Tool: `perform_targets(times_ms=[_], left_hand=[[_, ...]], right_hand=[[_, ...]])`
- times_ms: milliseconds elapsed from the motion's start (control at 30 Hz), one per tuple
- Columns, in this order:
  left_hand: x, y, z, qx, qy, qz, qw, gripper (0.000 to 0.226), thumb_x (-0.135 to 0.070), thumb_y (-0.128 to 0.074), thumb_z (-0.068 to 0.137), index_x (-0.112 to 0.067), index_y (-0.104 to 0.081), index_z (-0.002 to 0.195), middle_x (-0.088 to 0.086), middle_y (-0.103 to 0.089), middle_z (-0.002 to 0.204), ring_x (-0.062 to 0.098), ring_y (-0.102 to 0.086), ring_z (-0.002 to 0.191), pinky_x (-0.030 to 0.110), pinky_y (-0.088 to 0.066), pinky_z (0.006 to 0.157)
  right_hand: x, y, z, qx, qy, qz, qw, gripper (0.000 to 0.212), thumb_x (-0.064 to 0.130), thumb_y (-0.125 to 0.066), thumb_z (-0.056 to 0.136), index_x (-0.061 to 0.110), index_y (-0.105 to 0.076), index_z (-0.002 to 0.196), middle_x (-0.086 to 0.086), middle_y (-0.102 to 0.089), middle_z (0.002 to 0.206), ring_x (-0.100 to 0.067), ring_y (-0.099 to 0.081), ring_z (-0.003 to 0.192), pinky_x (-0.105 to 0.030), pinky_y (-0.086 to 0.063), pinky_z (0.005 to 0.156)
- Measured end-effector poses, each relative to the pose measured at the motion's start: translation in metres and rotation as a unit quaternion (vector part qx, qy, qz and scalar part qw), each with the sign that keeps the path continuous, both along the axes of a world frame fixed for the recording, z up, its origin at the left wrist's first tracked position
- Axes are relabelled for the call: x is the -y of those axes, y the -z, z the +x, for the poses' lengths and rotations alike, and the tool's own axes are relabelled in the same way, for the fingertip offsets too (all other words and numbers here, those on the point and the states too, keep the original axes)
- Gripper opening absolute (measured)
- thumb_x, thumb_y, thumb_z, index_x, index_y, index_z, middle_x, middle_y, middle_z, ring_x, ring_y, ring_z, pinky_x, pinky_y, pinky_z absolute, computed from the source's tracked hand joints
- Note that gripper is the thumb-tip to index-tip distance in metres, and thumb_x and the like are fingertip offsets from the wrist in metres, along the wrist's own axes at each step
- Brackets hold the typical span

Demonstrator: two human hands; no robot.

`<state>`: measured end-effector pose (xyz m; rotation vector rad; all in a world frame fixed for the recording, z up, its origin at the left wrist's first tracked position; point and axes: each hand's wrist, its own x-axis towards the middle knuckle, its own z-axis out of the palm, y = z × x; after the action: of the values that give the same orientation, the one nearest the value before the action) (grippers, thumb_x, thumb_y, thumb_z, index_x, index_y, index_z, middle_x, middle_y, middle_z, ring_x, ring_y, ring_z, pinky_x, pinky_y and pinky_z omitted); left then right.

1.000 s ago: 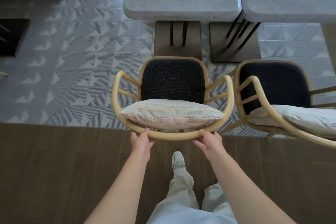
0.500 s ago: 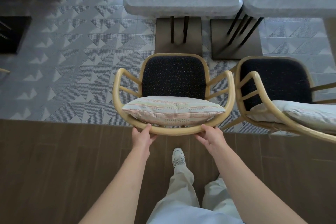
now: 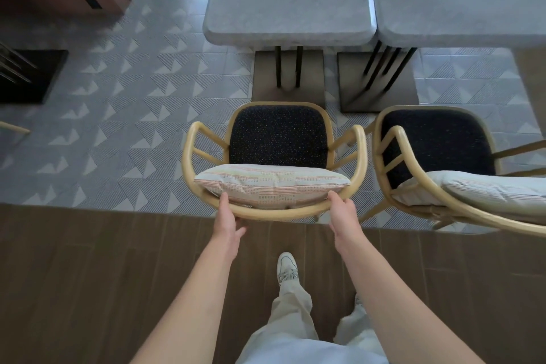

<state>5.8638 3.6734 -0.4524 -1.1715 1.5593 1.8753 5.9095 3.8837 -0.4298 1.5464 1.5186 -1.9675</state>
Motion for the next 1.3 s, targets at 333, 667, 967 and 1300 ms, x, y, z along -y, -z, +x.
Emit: perform_targets(times_ms=[333,667,967,1300], left_hand=[[-0.057,-0.072,0.029,-0.125,0.032,-0.045,0.991,0.06,-0.055,-0.028,0.106,-0.024,-0.032,0.158,0.001,-0.036,0.16,0.021,-0.031,0.148,0.041,-0.026,0.118],[-0.154,-0.174,0.053,-0.293,0.106,-0.028,0.95,0.067,-0.066,-0.014,0.103,-0.031,-0.037,0.155,-0.002,-0.03,0.164,0.017,-0.028,0.151,0.048,-0.021,0.123],[-0.255,-0.257,0.095,-0.435,0.165,-0.018,0.885,0.068,-0.068,-0.011,0.099,-0.037,-0.037,0.154,-0.011,-0.034,0.162,0.008,-0.029,0.149,0.044,-0.016,0.125],[-0.314,-0.296,0.112,-0.477,0.202,0.055,0.854,0.073,-0.071,-0.014,0.097,-0.033,-0.036,0.155,-0.006,-0.034,0.163,0.011,-0.032,0.149,0.046,-0.015,0.125]], right_hand=[[-0.046,-0.069,0.01,-0.144,-0.128,0.071,0.979,0.047,0.041,-0.036,0.107,0.029,-0.039,0.152,0.006,-0.042,0.151,-0.016,-0.039,0.138,-0.035,-0.029,0.107],[-0.129,-0.154,0.038,-0.339,-0.177,0.076,0.921,0.048,0.042,-0.03,0.108,0.027,-0.036,0.154,0.008,-0.034,0.16,-0.007,-0.031,0.146,-0.038,-0.024,0.123],[-0.206,-0.233,0.082,-0.436,-0.17,0.103,0.878,0.056,0.052,-0.029,0.105,0.03,-0.032,0.155,0.009,-0.031,0.162,-0.011,-0.029,0.148,-0.042,-0.022,0.124],[-0.254,-0.277,0.111,-0.482,-0.127,0.163,0.851,0.07,0.061,-0.03,0.092,0.024,-0.041,0.151,0.011,-0.045,0.152,-0.006,-0.038,0.142,-0.042,-0.026,0.123]])
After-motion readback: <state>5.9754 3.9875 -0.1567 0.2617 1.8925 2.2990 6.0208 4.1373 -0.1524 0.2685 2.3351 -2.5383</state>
